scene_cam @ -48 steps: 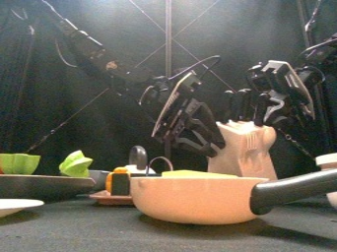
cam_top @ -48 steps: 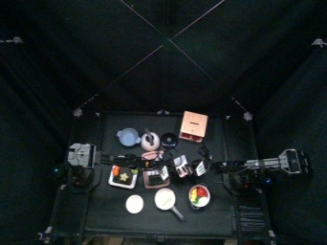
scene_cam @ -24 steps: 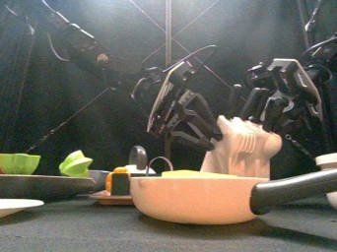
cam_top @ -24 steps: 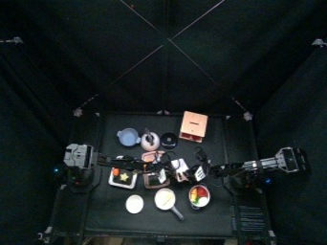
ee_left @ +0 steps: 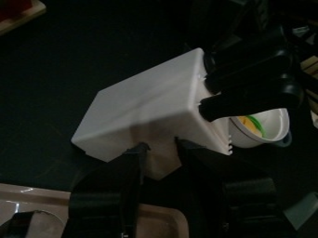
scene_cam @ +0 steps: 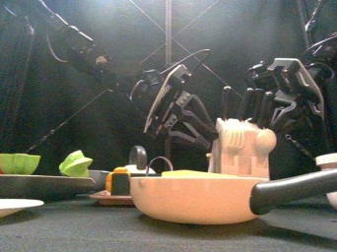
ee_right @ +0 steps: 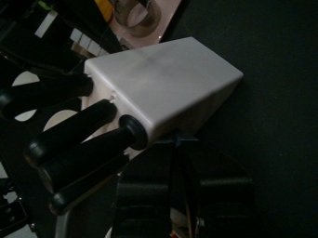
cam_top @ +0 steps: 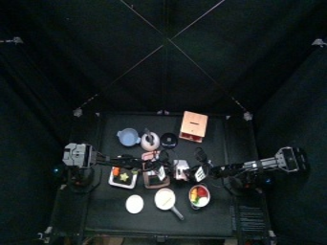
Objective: Move holder closer to center
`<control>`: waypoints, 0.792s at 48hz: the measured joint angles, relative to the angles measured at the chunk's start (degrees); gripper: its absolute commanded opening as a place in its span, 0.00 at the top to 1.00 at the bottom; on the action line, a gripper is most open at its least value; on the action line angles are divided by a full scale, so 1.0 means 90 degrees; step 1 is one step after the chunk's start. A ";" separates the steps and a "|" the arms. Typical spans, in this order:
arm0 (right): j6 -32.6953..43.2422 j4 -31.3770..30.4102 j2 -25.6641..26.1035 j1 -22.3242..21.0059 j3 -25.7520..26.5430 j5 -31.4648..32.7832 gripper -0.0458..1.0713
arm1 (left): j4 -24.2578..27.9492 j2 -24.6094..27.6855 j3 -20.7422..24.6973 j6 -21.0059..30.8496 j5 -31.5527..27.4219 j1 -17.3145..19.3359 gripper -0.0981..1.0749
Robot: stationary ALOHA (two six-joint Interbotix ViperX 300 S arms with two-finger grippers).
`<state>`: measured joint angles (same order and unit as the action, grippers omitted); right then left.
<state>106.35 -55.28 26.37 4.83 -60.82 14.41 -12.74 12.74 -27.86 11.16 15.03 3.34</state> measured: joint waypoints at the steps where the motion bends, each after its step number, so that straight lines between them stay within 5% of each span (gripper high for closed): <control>1: 0.0000 -0.0010 0.0010 0.0010 0.0000 -0.0010 0.59 | 0.0000 0.0000 -0.0010 0.0000 0.0000 0.0020 0.28; 38: -0.0020 0.0039 0.0244 0.0137 0.0107 0.0049 0.59 | -0.0029 -0.0195 -0.0254 0.0020 0.0098 0.0068 0.28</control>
<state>106.17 -54.93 28.56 6.06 -59.85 14.85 -13.01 10.99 -30.15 11.34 15.91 3.96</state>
